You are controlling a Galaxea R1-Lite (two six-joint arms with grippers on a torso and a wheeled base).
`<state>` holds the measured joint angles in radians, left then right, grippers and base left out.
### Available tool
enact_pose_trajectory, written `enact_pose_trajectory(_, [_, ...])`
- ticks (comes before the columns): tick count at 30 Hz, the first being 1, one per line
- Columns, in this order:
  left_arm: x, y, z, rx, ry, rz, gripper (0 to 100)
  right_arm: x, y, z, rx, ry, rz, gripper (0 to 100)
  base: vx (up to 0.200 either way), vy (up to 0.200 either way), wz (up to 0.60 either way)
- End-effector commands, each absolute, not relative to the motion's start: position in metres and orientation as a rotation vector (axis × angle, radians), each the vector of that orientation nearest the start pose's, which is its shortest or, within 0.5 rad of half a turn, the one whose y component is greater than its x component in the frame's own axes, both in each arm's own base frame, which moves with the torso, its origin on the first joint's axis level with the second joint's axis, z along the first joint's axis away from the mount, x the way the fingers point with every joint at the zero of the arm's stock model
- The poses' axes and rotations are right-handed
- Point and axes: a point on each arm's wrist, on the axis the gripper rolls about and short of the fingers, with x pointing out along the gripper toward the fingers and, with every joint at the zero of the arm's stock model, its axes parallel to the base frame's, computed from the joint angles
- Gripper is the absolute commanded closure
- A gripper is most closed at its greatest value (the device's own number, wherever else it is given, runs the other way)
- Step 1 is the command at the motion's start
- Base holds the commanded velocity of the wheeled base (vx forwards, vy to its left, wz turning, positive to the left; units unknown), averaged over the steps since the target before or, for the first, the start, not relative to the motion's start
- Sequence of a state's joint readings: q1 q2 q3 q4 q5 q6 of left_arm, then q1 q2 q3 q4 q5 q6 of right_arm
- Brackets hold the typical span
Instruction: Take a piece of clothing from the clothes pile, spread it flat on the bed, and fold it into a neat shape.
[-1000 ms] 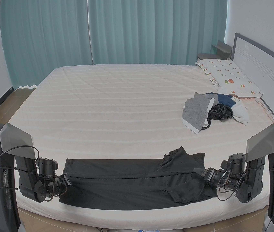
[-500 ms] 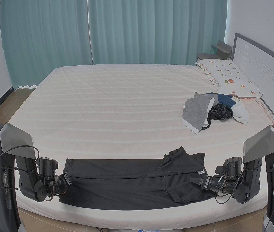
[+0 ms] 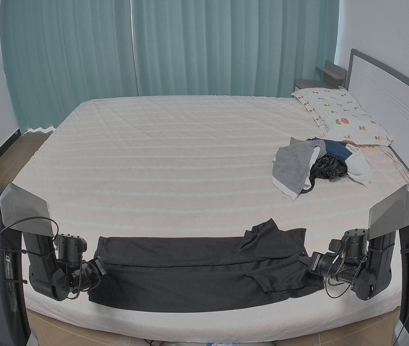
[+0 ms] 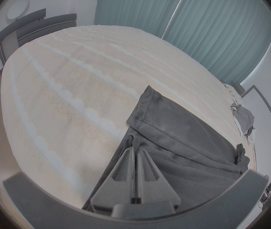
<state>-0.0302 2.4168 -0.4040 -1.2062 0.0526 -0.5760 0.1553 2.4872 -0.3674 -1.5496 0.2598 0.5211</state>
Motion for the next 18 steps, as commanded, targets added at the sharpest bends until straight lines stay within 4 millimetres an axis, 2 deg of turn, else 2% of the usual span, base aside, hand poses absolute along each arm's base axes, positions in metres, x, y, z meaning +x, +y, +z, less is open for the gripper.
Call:
enact_pose_trajectory(1, [0.291, -0.007, -0.065, -0.513, 0.761, 0.252, 100, 0.295, 0.046, -0.06, 0.54, 0.65, 0.231, 100, 0.0, 0.0, 0.0])
enact_pose_trajectory(18, [0.302, -0.009, -0.077, -0.487, 0.711, 0.279, 100, 0.308, 0.054, -0.068, 0.536, 0.621, 0.195, 100, 0.0, 0.0, 0.0])
